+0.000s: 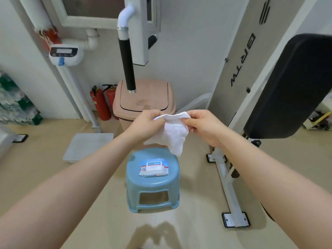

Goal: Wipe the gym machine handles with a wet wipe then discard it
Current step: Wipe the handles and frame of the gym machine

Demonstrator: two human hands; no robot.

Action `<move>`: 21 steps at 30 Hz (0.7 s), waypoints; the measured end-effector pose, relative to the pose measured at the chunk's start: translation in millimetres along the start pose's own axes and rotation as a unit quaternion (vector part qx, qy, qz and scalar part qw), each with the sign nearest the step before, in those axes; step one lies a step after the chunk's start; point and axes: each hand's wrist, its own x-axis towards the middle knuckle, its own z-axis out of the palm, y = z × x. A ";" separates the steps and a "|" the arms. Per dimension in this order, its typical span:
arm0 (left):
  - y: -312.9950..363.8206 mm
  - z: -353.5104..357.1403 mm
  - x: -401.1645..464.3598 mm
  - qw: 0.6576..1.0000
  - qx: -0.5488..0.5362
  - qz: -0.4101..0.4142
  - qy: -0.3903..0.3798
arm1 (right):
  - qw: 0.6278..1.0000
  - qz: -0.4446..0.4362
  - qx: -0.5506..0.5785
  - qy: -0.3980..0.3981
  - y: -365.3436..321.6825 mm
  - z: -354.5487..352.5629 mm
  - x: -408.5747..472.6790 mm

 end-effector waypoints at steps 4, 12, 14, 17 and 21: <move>23.7 -4.5 -13.7 0.980 -0.181 -0.076 -0.032 | 0.994 0.036 0.086 -0.056 -10.8 2.7 -14.7; 6.7 -37.4 -2.8 0.978 -0.185 -0.023 -0.094 | 0.986 -0.031 0.142 -0.081 -21.3 6.1 5.5; 5.3 -50.3 5.9 0.968 -0.233 0.005 -0.098 | 0.980 -0.038 0.165 -0.110 -23.7 3.6 17.6; 3.4 -76.6 22.2 0.969 -0.212 0.031 -0.124 | 0.977 -0.040 0.136 -0.157 -32.6 3.6 37.5; 1.1 -118.4 51.3 0.976 -0.044 0.101 -0.188 | 0.985 -0.034 0.077 -0.153 -56.5 10.1 67.9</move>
